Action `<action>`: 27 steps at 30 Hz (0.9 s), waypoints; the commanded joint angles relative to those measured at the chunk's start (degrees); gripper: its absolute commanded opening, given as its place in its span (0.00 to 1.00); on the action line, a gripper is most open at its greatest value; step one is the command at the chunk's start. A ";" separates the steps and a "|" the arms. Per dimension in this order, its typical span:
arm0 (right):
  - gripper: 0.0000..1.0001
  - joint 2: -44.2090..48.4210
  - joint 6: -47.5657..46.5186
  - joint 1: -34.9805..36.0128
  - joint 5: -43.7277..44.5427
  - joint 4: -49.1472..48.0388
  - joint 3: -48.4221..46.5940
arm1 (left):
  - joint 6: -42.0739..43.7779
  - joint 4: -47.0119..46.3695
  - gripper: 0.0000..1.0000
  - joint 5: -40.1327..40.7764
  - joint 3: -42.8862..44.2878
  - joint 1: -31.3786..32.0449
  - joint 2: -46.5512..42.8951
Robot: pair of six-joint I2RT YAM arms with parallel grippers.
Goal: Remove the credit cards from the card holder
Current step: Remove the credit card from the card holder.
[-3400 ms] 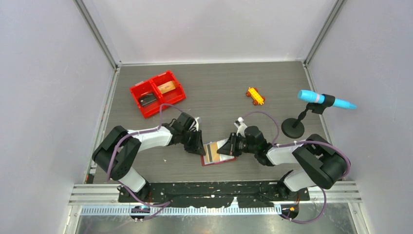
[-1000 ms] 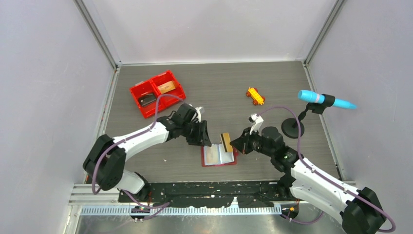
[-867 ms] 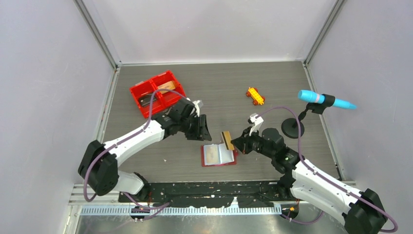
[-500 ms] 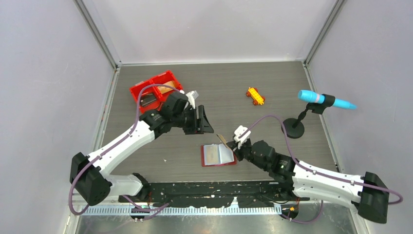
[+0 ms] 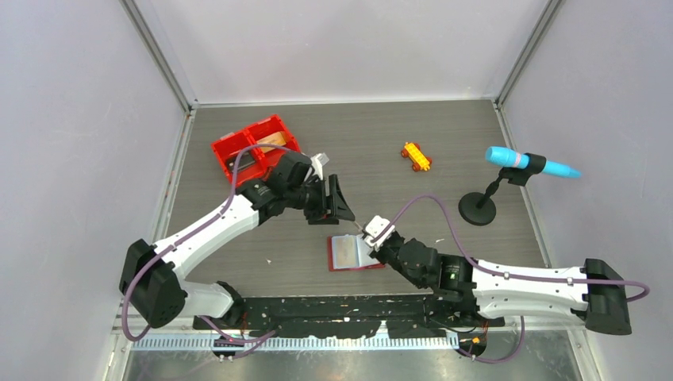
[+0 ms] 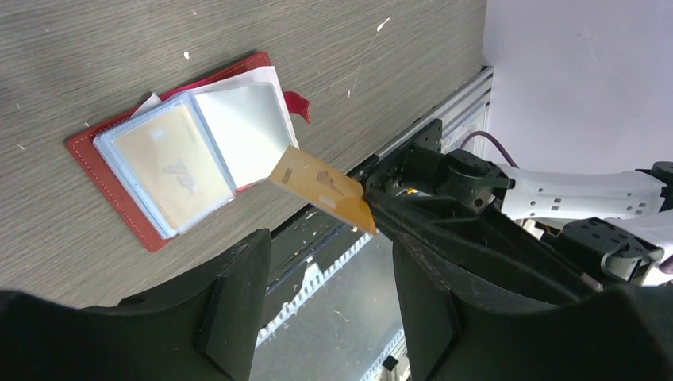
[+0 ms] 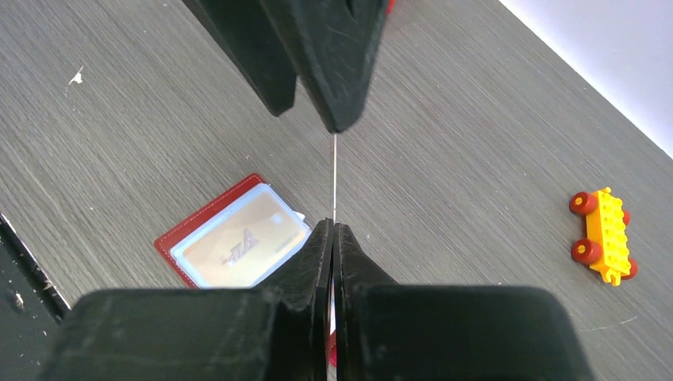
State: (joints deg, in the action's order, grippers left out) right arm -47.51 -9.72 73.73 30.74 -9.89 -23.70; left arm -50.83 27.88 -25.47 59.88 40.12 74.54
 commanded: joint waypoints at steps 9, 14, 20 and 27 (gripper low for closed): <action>0.05 -4.90 -2.62 4.67 6.70 -4.64 -3.75 | -3.46 -7.77 0.54 -4.85 -3.41 0.09 1.79; 0.05 -4.37 -2.35 5.29 5.63 -6.71 -2.20 | -3.92 -8.74 0.46 -5.23 -4.61 0.05 1.77; 0.05 -3.95 -1.69 5.45 0.88 -6.13 -1.30 | -3.82 -10.86 0.14 -6.54 -5.49 0.09 2.28; 0.28 -0.33 7.75 5.38 -4.98 0.58 -3.21 | 1.83 -12.34 0.00 -6.31 -7.94 0.07 -0.32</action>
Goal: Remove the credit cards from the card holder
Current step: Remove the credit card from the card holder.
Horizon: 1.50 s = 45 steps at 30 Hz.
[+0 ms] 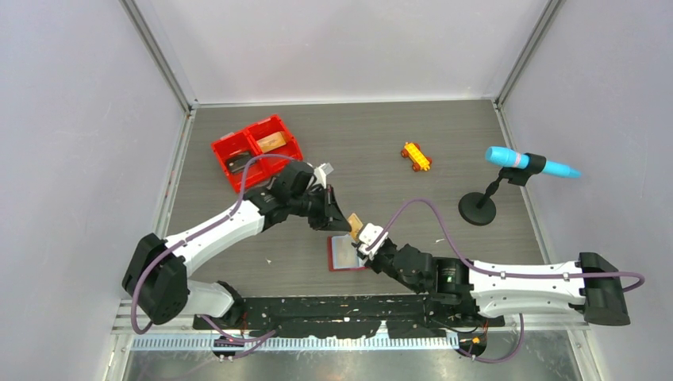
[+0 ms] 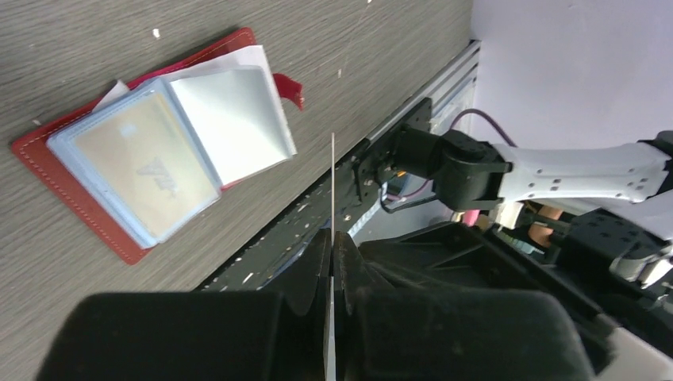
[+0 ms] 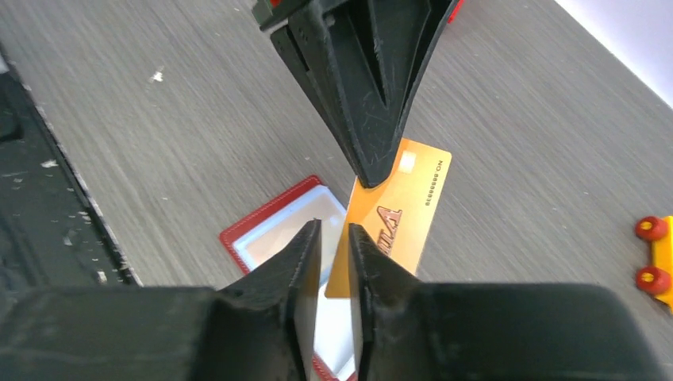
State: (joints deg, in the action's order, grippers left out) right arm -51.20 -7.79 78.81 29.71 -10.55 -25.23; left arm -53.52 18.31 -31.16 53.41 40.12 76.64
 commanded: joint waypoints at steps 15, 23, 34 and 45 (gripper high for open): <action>0.59 16.05 22.67 -6.83 -1.54 13.56 -4.69 | 11.15 -14.22 0.00 1.64 -11.49 0.06 -11.82; 0.65 12.00 35.90 -20.48 -14.99 13.83 -4.29 | 8.68 -13.88 0.00 3.96 -11.15 -0.38 -10.97; 0.85 10.95 55.96 -24.02 -19.05 -0.23 2.46 | 1.41 -29.15 0.00 5.68 -17.92 -0.38 -17.27; 0.61 14.14 62.49 -24.75 -21.69 -12.63 8.79 | -3.35 -37.18 0.00 1.86 -20.54 -0.39 -17.00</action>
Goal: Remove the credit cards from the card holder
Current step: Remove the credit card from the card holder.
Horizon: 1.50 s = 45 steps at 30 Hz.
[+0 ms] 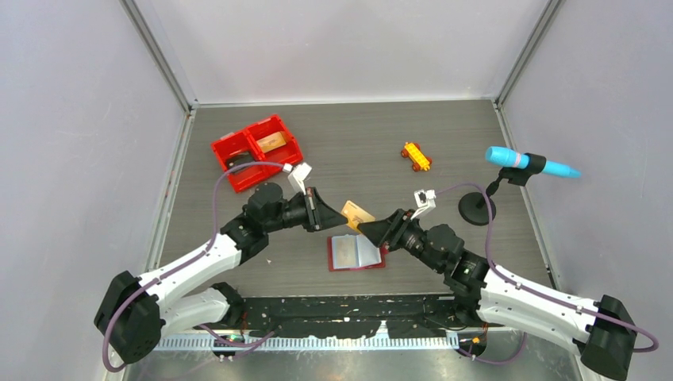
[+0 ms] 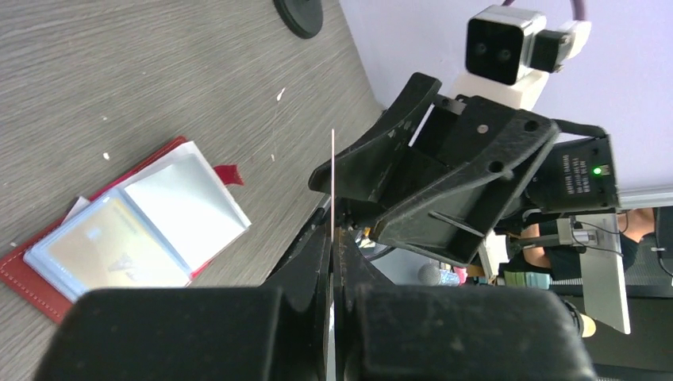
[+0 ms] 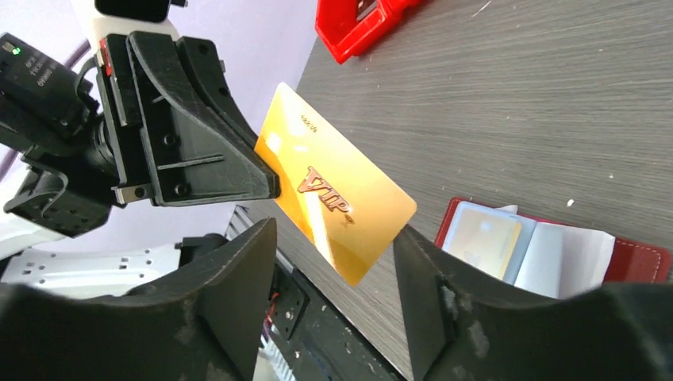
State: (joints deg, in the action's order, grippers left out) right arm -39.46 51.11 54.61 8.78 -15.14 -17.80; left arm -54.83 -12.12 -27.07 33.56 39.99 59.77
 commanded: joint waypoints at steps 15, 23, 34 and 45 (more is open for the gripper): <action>0.05 6.15 -1.56 -4.53 -8.81 -11.78 3.15 | -1.05 -2.05 0.26 -5.38 -2.66 -0.32 -5.39; 0.05 6.19 -3.76 -8.47 -23.45 -10.84 1.89 | -0.51 -0.75 0.37 -7.86 -2.02 -1.00 -7.34; 0.05 1.52 -3.17 -10.22 -33.29 -14.67 0.74 | 1.66 6.56 0.38 -7.54 -3.27 -3.87 -12.70; 0.13 -0.96 -2.43 -10.73 -33.87 -16.16 0.54 | 2.19 6.99 0.00 -8.53 -3.32 -4.39 -13.48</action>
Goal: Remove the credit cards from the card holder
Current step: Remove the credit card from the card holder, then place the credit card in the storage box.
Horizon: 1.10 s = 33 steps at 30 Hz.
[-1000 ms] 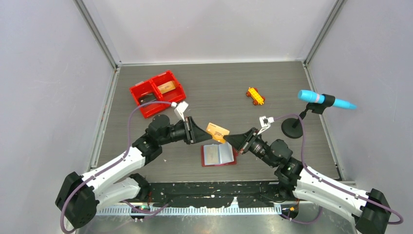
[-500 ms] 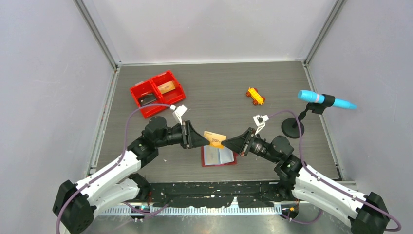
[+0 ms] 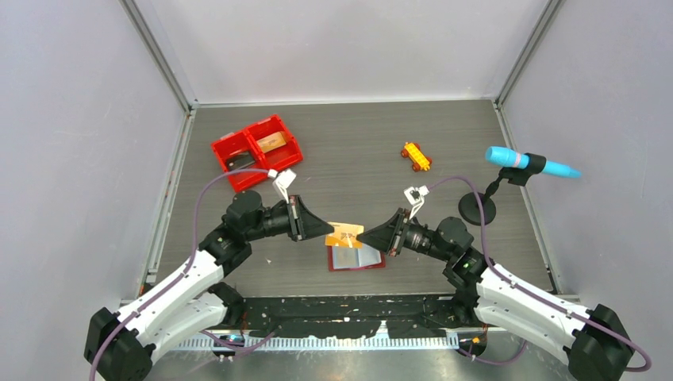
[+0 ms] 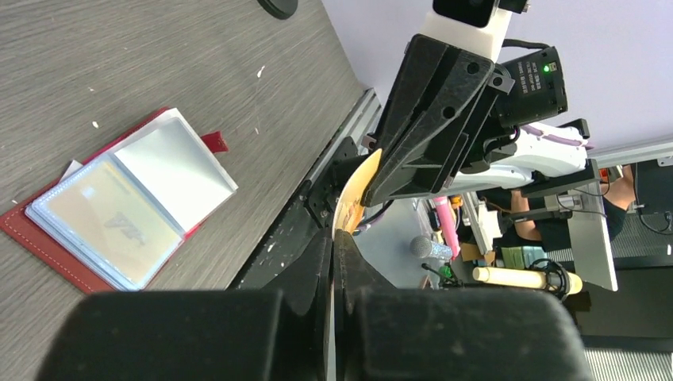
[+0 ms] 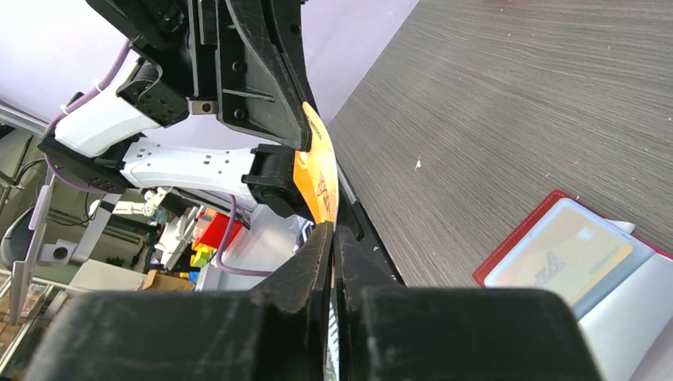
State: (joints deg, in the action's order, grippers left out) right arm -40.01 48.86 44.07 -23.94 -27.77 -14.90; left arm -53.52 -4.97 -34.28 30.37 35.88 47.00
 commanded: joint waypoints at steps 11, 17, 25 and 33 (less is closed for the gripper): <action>0.89 6.13 -9.41 -0.24 6.12 8.81 -3.49 | 12.83 20.77 0.00 9.78 11.19 -11.80 2.08; 0.96 5.50 -14.74 -0.22 5.93 13.97 -6.93 | 15.35 21.67 0.00 18.88 19.17 -24.18 12.08; 0.96 1.57 -19.43 -0.22 5.23 19.41 -12.57 | 15.72 25.64 0.00 19.96 40.30 -37.35 35.04; 0.95 -3.37 -18.21 -0.22 4.02 15.22 -13.85 | 17.87 31.96 0.00 16.31 61.41 -42.91 57.50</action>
State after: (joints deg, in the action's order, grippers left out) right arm -42.15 30.92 43.92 -18.90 -8.64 -26.70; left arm -38.33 21.98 -16.34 83.07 -5.39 97.01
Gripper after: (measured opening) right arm 0.955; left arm 0.010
